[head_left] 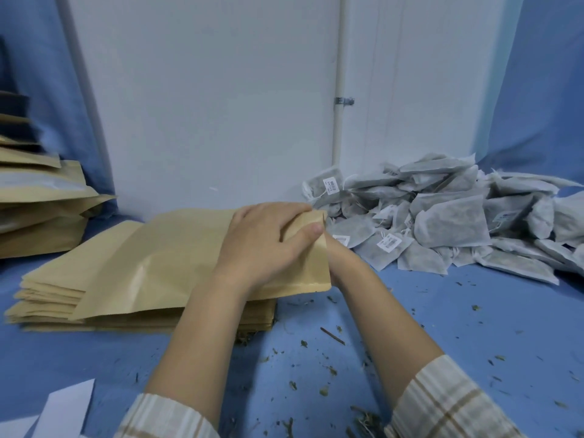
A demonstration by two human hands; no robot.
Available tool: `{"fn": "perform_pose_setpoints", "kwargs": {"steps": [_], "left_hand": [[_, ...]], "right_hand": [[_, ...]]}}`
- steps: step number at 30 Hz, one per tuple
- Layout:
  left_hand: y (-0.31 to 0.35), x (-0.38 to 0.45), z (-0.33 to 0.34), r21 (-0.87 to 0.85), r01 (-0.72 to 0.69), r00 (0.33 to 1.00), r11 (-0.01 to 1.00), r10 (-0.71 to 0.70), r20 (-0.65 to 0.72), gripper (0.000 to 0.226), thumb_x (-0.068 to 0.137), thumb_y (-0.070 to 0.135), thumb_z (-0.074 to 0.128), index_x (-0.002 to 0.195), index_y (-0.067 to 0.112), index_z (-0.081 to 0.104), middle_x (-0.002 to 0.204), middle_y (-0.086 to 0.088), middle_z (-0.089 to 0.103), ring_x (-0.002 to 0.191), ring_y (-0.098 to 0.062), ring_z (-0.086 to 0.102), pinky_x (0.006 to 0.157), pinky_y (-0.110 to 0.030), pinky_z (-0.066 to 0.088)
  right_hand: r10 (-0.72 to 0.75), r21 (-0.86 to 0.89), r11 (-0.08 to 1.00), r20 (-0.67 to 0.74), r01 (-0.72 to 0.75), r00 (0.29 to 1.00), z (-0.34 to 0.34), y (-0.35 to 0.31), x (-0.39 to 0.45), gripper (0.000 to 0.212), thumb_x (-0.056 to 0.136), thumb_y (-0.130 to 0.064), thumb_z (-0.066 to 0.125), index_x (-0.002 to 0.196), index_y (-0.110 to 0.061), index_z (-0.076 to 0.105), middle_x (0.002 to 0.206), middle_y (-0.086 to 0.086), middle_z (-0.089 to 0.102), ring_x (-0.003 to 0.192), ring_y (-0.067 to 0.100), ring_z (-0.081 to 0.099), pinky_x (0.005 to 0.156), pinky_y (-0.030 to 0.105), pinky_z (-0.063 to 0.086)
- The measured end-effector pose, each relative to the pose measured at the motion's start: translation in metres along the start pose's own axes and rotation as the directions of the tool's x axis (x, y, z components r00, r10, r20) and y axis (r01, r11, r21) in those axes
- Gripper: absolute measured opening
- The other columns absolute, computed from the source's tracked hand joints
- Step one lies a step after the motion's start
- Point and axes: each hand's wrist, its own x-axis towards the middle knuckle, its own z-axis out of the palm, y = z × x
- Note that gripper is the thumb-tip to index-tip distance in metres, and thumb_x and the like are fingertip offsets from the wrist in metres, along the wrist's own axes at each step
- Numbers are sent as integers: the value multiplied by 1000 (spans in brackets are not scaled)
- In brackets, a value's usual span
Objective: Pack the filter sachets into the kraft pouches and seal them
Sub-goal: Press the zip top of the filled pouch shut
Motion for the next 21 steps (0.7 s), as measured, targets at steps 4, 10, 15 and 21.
{"fn": "perform_pose_setpoints", "kwargs": {"steps": [4, 10, 15, 21], "left_hand": [[12, -3, -27, 19, -91, 995, 996, 90, 43, 49, 92, 58, 38, 136, 38, 46, 142, 17, 45, 132, -1, 32, 105, -20, 14], [35, -25, -88, 132, -80, 986, 988, 98, -136, 60, 90, 66, 27, 145, 47, 12, 158, 14, 10, 144, -5, 8, 116, -32, 5], [46, -71, -131, -106, -111, 966, 988, 82, -246, 71, 86, 57, 53, 144, 44, 14, 154, 18, 18, 140, 5, 15, 113, -16, 16], [35, -129, -168, 69, -69, 975, 995, 82, -207, 125, 57, 54, 83, 148, 34, 1, 153, 14, 16, 138, 0, 20, 110, -11, 16]], "right_hand": [[-4, -47, 999, 93, 8, 996, 2, -24, -13, 19, 96, -22, 47, 85, -22, 62, 68, -5, 68, 66, 11, 66, 63, 29, 55], [-196, 201, 967, 179, 159, 964, 32, -86, -43, 59, 71, -12, 56, 129, -19, 45, 104, 8, 68, 96, 24, 66, 86, 44, 54], [-192, 292, 950, 273, 109, 943, 69, -120, -73, 66, 87, 0, 53, 139, -23, 21, 80, 4, 69, 78, 20, 67, 66, 36, 57], [-174, 419, 908, 319, 27, 932, 117, -134, -101, 63, 83, -5, 62, 129, -28, 27, 88, 7, 69, 76, 23, 69, 66, 48, 54]]}}
